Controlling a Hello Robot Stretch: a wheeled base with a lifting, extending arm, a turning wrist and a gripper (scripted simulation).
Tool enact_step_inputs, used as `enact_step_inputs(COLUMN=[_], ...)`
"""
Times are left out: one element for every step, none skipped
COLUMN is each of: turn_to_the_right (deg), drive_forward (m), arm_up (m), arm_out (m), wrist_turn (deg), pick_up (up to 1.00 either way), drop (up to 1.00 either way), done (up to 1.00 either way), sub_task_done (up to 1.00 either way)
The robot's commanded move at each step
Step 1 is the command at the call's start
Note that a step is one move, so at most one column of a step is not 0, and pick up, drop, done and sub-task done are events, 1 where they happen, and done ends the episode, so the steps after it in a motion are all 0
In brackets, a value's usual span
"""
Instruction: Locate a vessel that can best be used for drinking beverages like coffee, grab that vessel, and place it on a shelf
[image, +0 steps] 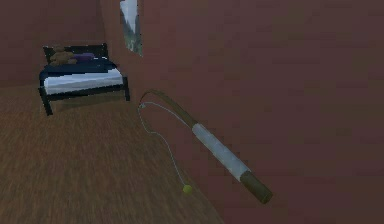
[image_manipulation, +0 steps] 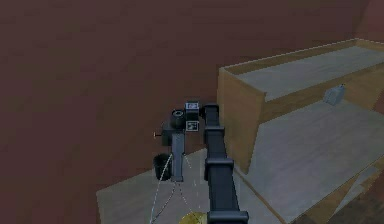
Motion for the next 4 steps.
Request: enact_step_inputs(turn_to_the_right=[0.0, 0.0, 0.0, 0.0], drive_forward=[0.00, 0.00, 0.00, 0.00], arm_up=[0.00, 0.00, 0.00, 0.00], arm_out=[0.00, 0.00, 0.00, 0.00], wrist_turn=[45.0, 45.0, 45.0, 21.0], pick_up=[0.00, 0.00, 0.00, 0.00], drop=[0.00, 0.00, 0.00, 0.00], done=[0.00, 0.00, 0.00, 0.00], sub_task_done=[0.00, 0.00, 0.00, 0.00])
